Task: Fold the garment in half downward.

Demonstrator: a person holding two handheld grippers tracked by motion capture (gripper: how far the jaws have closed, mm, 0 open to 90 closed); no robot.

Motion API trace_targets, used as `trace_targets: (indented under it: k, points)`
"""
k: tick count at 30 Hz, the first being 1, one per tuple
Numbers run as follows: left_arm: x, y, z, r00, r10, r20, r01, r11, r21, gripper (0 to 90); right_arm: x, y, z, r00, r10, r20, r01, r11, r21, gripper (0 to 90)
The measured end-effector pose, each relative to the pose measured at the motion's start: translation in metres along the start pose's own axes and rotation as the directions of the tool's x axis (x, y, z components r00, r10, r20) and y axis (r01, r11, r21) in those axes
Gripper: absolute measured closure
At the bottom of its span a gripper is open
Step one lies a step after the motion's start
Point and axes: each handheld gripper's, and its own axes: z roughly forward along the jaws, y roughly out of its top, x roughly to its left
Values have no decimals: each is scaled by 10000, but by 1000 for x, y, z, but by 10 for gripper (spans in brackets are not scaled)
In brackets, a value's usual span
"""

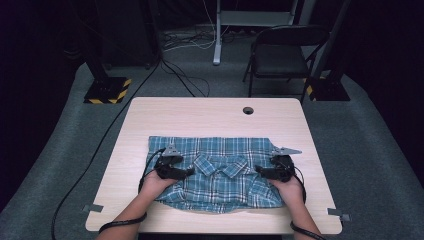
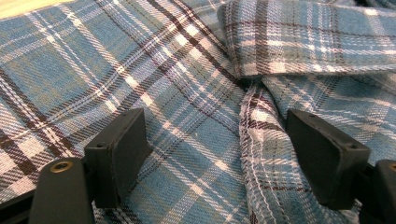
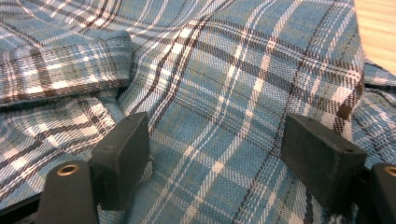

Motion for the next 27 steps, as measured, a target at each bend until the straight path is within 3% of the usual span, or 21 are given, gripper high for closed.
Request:
trace_targets:
  k: [5,8,10,12,15,18,21,24,27]
  points:
    - [0,-1,0,10000,-4,13,4,10000,-42,201,2,0,0,9996,-265,88,264,9996,63,223]
    - [0,-1,0,10000,-5,30,5,10000,-35,197,2,6,-6,9993,374,-18,-374,9990,244,228]
    - [0,-1,0,10000,-14,56,14,10000,-35,196,6,12,-17,9976,628,-305,-639,9973,-358,223]
    - [0,-1,0,10000,-21,76,22,10000,-39,194,14,20,-27,9958,504,-769,-582,9931,-1022,213]
    - [0,0,0,10000,-31,71,31,10000,-35,193,33,26,-28,9882,252,-1509,-453,9903,-1314,197]
    - [0,0,0,10000,2,50,-2,10000,-10,192,54,26,-16,9878,-464,-1489,324,9950,-949,192]
    - [-1,1,0,10000,-57,-15,57,10000,47,191,70,24,-5,9826,-1205,-1412,1141,9921,-526,190]
    - [-3,8,-2,9997,-222,69,219,9992,319,147,75,23,5,9813,-1425,-1297,1421,9898,-127,183]
    - [-11,20,-9,9999,2,103,0,9998,-179,136,75,18,20,9834,-1390,-1164,1472,9870,646,161]
